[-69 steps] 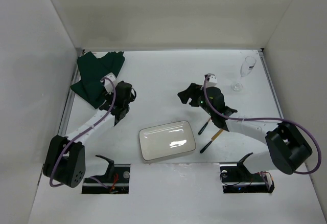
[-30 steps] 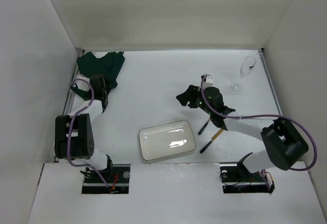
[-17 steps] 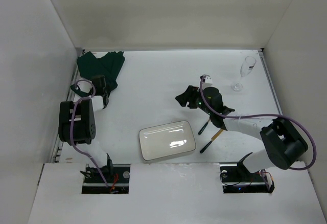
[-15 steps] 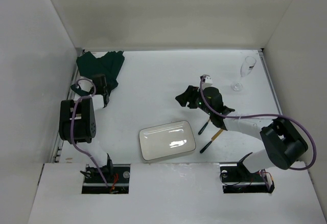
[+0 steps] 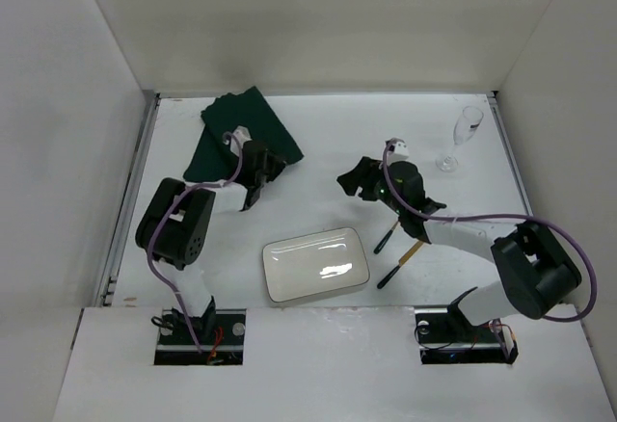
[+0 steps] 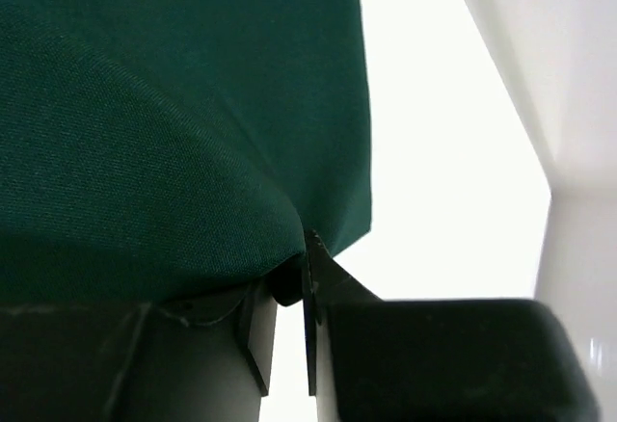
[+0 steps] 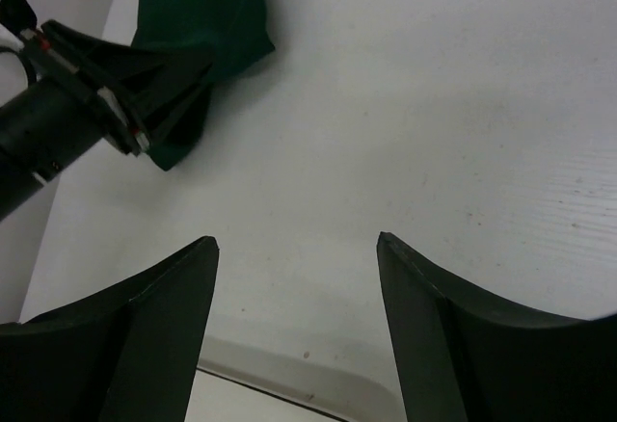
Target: Set the dinner table for one person
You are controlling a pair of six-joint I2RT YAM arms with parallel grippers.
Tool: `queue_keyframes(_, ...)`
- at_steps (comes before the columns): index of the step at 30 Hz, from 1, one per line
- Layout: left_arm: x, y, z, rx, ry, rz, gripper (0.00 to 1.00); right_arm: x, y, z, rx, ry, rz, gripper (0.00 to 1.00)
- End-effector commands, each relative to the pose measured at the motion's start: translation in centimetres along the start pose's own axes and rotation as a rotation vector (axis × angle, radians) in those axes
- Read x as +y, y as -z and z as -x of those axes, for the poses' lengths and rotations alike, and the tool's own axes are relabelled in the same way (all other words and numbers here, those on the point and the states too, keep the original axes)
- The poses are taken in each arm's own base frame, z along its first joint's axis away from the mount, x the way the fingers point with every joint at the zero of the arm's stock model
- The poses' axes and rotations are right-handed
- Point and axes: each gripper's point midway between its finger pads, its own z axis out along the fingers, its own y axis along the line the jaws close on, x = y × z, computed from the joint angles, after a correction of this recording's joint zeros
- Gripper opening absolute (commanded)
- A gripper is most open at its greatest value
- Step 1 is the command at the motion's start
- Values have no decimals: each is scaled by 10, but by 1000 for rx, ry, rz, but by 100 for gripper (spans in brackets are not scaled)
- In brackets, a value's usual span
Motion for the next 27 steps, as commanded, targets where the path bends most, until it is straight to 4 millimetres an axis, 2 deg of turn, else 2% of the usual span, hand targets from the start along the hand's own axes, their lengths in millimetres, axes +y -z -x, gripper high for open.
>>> queue_keyframes(1,-54,20,-35,85,-85,-209,15,-14,-1,17,-66,-35,-64,74)
queue_keyframes(4,-68,27,-68,142,-115,-254,32,-28,-3,18,-66,-49,-115,75)
queue_keyframes(8,-104,49,-98,210,-147,-373,41,-33,-6,15,-58,-57,-144,76)
queue_keyframes(10,-117,64,-100,210,-162,-416,47,-38,-9,13,-54,-56,-168,76)
queue_keyframes(13,-116,88,-81,169,-156,-436,51,-40,-16,5,-30,-48,-202,73)
queue_keyframes(16,-87,109,-49,90,-142,-401,51,-32,-24,-11,16,-38,-204,59)
queue_keyframes(18,-52,118,-26,26,-104,-324,51,-25,-30,-20,39,-25,-197,38)
queue_keyframes(20,-1,126,5,-64,-44,-193,52,-18,-35,-29,62,-15,-187,21)
queue_keyframes(21,25,131,17,-101,-16,-127,52,-12,-37,-30,65,-12,-180,17)
queue_keyframes(24,79,142,34,-167,20,11,52,-9,-44,-30,52,-7,-197,19)
queue_keyframes(27,104,150,36,-183,23,72,52,-8,-59,-26,51,-80,-248,43)
